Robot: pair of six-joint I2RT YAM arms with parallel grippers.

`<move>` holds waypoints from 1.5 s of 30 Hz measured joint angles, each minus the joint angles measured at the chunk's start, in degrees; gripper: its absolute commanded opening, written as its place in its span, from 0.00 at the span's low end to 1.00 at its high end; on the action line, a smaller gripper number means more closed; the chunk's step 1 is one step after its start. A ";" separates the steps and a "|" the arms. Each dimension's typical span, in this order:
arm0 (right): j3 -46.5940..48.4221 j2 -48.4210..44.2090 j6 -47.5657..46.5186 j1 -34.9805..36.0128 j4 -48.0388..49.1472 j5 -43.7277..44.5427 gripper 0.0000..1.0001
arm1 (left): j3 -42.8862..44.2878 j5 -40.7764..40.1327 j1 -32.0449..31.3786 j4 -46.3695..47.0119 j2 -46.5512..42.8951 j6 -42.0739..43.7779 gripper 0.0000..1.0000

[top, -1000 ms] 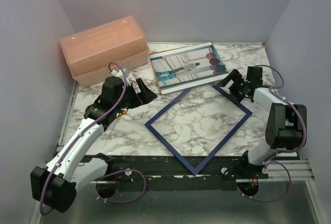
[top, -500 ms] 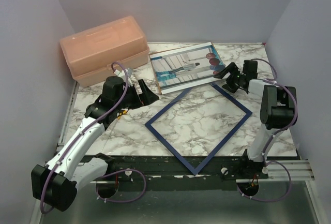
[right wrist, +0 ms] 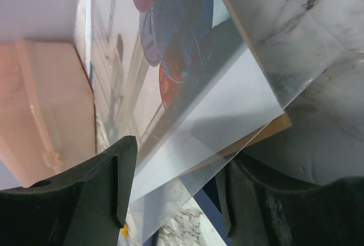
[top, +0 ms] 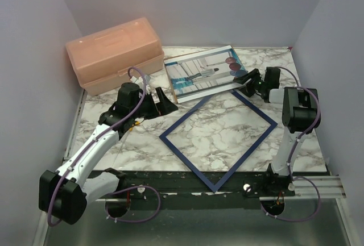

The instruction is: Put the photo into the frame

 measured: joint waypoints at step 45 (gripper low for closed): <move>-11.82 -3.82 22.62 -0.87 24.30 11.61 0.03 | 0.02 1.05 0.11 0.79 4.31 2.21 0.99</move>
